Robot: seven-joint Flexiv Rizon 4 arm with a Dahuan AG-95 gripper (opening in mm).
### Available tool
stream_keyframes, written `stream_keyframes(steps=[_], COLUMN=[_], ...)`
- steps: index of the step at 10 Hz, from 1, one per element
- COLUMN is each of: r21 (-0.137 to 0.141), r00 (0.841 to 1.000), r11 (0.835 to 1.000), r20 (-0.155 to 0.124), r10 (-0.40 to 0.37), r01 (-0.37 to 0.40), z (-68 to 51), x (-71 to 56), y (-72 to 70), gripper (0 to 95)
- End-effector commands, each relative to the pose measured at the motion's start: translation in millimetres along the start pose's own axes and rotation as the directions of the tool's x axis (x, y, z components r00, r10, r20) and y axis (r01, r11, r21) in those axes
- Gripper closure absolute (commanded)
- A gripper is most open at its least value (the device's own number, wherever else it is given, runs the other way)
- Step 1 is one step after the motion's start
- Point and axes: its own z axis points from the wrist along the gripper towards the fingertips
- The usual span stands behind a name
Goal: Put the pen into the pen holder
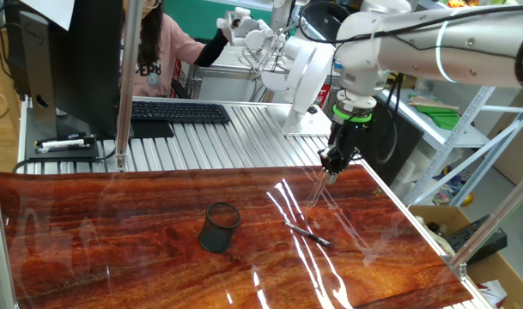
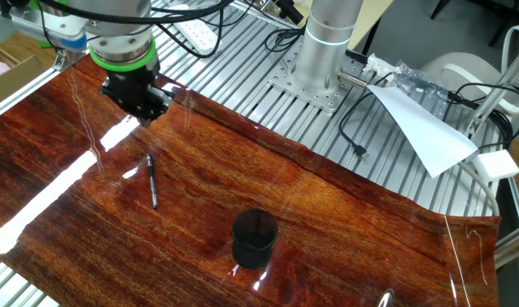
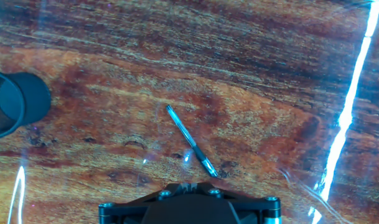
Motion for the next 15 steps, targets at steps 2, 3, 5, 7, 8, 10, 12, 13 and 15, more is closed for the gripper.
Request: stream_keyframes(steps=[2, 3, 5, 7, 8, 10, 12, 13, 15], r21=[-0.004, 0.000, -0.002, -0.001, -0.001, -0.001, -0.004, -0.004, -0.005], r00=[0.996, 0.996, 0.996, 0.996, 0.996, 0.996, 0.996, 0.996, 0.996], r11=[1.000, 1.000, 1.000, 1.000, 1.000, 1.000, 1.000, 1.000, 1.000], r20=[-0.088, -0.086, -0.089, -0.089, -0.089, -0.089, -0.088, -0.087, -0.085], r10=[-0.009, -0.008, -0.008, -0.008, -0.008, -0.008, -0.009, -0.009, -0.009], r01=[0.008, 0.008, 0.008, 0.008, 0.008, 0.008, 0.008, 0.009, 0.009], z=[14.0, 22.9, 31.7, 41.5, 44.8, 51.4, 57.6, 60.5, 65.1], x=[-10.7, -15.2, -20.4, -25.6, -27.3, -30.2, -32.5, -33.6, -35.3], y=[-0.3, -0.3, 0.8, 2.2, 2.7, 3.6, 5.0, 5.4, 6.1], gripper=[95.0, 95.0, 95.0, 95.0, 95.0, 95.0, 95.0, 95.0, 95.0])
